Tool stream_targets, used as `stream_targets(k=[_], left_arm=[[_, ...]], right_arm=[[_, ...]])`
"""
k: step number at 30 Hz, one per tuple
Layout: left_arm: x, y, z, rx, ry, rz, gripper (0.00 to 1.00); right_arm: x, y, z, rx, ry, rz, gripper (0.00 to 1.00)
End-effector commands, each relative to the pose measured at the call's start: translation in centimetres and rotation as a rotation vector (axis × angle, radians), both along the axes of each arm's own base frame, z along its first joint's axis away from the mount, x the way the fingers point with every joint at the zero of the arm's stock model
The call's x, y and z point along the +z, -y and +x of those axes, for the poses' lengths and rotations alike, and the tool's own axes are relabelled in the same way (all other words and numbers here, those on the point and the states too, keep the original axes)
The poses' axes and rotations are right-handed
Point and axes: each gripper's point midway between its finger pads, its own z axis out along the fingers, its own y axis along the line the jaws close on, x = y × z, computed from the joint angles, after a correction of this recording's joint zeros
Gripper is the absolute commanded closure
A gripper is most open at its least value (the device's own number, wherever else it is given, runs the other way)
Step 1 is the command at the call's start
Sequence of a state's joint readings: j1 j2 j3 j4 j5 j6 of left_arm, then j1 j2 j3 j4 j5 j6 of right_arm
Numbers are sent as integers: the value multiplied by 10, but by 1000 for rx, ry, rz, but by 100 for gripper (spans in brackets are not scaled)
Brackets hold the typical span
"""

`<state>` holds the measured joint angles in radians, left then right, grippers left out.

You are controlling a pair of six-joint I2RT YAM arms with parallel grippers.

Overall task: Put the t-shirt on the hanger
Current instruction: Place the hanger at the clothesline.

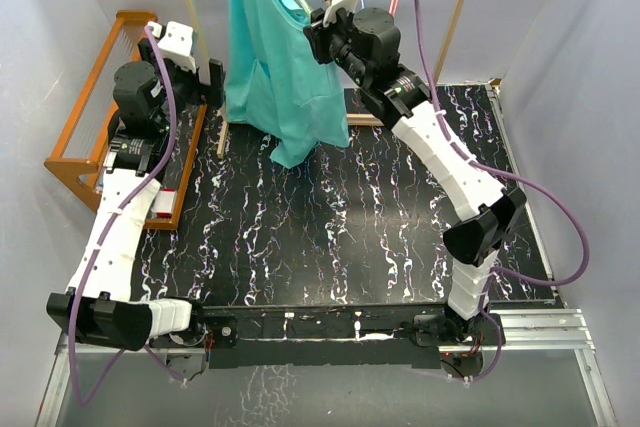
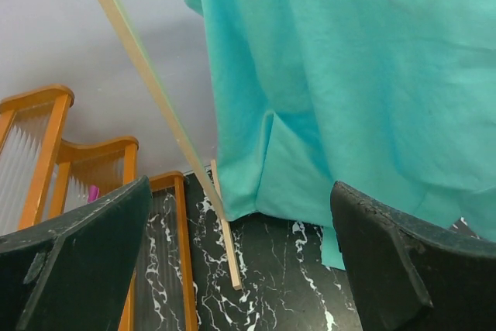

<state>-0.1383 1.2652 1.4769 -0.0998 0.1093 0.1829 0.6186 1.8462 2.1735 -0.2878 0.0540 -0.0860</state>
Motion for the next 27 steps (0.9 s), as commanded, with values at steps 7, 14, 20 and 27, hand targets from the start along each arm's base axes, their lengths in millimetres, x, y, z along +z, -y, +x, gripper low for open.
stream_targets(k=[7,14,20,27], left_arm=[[-110,-1,46,-68,-108,-46,6],[-166,27,82,-201,-144,-176,8],[-169,45,96,-306,-82,-255,8],[-146,64,87,-440,-3,-342,8]], right_arm=[[90,32,-51,-21,175,112,92],[112,51,-78,-19,197,137,92],[111,53,-85,-3,185,130,92],[100,55,-83,-15,168,105,92]])
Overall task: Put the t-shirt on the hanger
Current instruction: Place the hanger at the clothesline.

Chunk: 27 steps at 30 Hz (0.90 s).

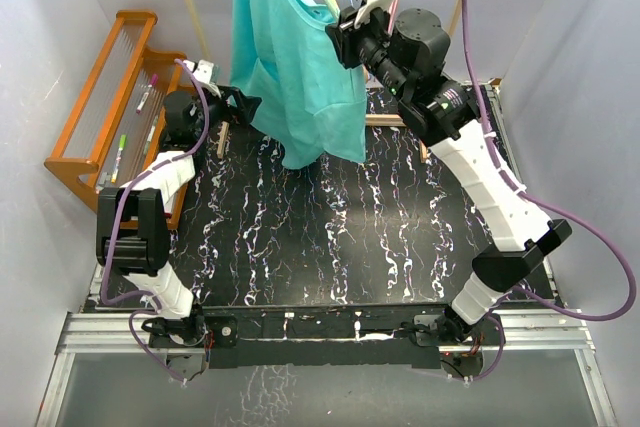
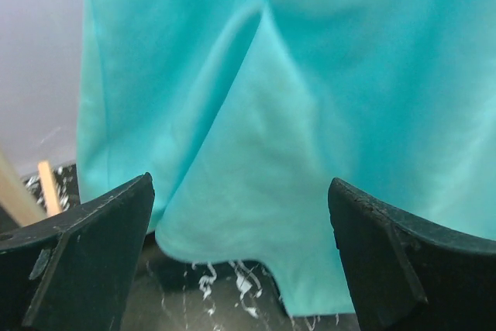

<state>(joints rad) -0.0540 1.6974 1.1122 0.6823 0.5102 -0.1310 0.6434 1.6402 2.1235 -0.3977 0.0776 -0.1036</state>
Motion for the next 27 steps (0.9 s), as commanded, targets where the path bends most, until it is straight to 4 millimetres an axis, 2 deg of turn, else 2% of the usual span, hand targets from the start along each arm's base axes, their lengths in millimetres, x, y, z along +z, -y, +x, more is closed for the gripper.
stream_targets(k=[1,14,24,27], left_arm=[[44,16,-9,-111,148,-79,8],[32,28,18,-165,148,-89,8],[29,62,30,-232,183,-63,8],[24,73,30,-256,183,-56,11]], right_arm=[[47,15,-17,-10,121,90,92],[44,15,-23,14,114,82,92],[43,15,-28,28,106,72,92],[42,16,-29,25,104,69,92]])
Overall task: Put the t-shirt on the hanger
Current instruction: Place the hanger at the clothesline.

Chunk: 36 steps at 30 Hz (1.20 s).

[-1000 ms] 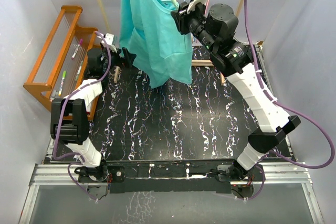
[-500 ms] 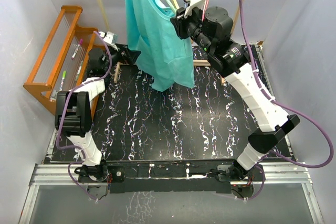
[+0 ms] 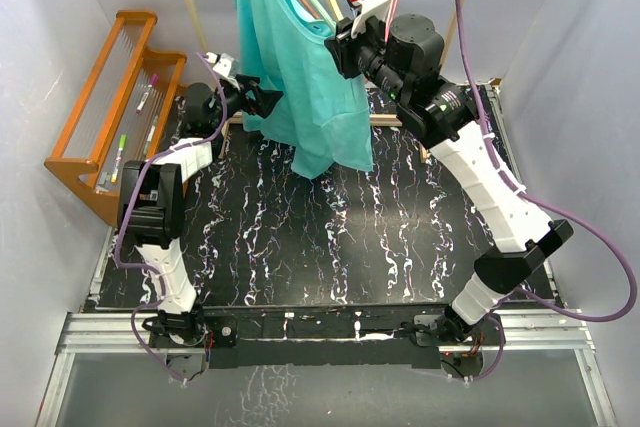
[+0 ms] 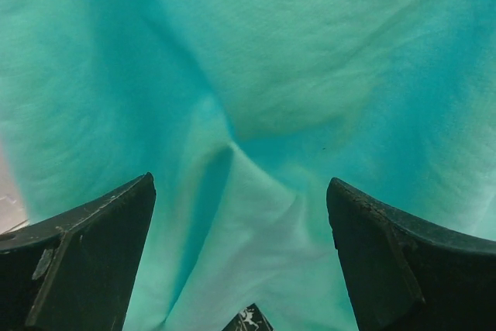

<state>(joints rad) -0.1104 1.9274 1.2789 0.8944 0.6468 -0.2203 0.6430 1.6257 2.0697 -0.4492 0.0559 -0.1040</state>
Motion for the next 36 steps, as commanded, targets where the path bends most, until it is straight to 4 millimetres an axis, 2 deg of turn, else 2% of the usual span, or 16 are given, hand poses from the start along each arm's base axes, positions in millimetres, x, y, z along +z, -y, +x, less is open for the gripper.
stream_targets(k=[1,3,7,8,15,21,26,31,36], left_arm=[[21,20,-1,-62,94,15,14],[16,24,0,-72,89,17,24],[11,26,0,-79,76,8,58],[10,26,-1,-80,73,7,63],[4,22,-22,-87,80,44,90],[-2,20,-45,-118,70,45,95],[-9,18,-56,-125,41,35,94],[-23,16,-69,-129,-25,5,92],[-45,16,-92,-165,-125,-23,71]], right_arm=[[73,21,-29,4,176,126,92],[74,22,-29,2,179,125,92],[77,25,-30,-5,186,128,92],[77,25,-31,-5,186,127,92],[76,25,-29,-8,187,125,92],[76,25,-27,-9,186,130,92],[78,28,-27,-20,193,137,92],[81,29,-27,-27,200,142,92],[82,30,-25,-37,201,144,92]])
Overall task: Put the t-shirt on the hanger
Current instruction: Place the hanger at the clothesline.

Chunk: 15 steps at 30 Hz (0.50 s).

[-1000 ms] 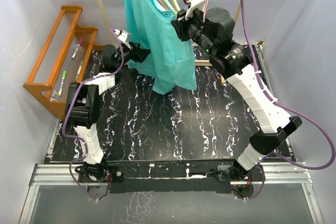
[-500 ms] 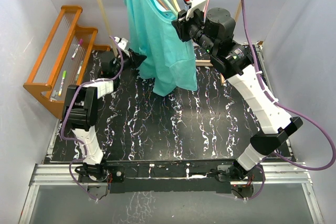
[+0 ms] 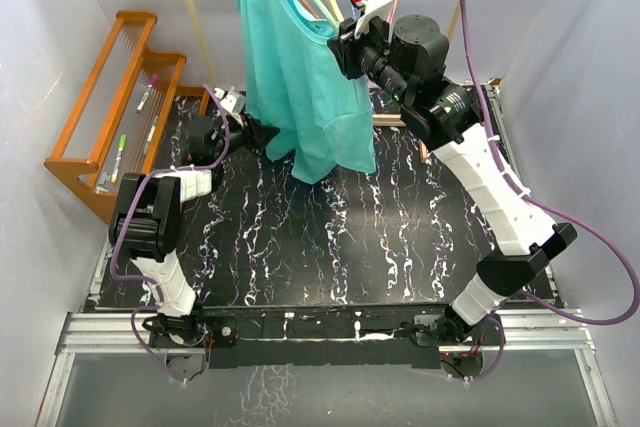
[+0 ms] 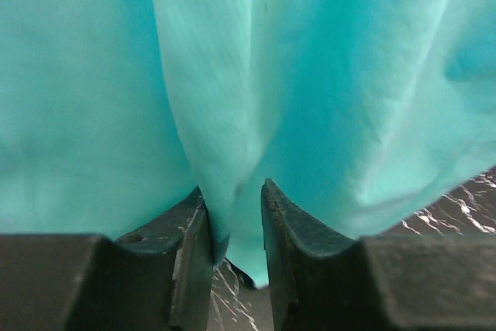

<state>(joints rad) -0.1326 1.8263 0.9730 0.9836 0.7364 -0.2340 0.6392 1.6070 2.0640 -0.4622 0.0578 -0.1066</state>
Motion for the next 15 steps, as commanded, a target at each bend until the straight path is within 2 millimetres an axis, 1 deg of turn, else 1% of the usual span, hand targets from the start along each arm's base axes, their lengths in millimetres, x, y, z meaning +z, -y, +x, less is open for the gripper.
stream_targets(k=[1,2,4,5,7,10,11,15], left_arm=[[12,2,-29,-69,-21,-39,68],[9,2,-36,-78,-33,-39,64],[7,1,-48,-89,-25,-25,52],[7,-2,-53,-86,-19,-12,49],[12,-7,-57,-77,-17,6,47],[30,-21,-58,-35,9,21,46],[41,-29,-56,1,29,33,46],[73,-54,-49,109,62,74,44]], right_arm=[[79,24,-21,-32,200,145,92],[80,24,-21,-31,202,146,92],[79,23,-20,-29,202,146,92],[80,23,-19,-27,204,146,92],[80,22,-16,-29,207,147,92],[82,15,-8,-18,209,154,92],[84,13,-6,-17,212,158,92],[82,5,14,-42,205,143,92]])
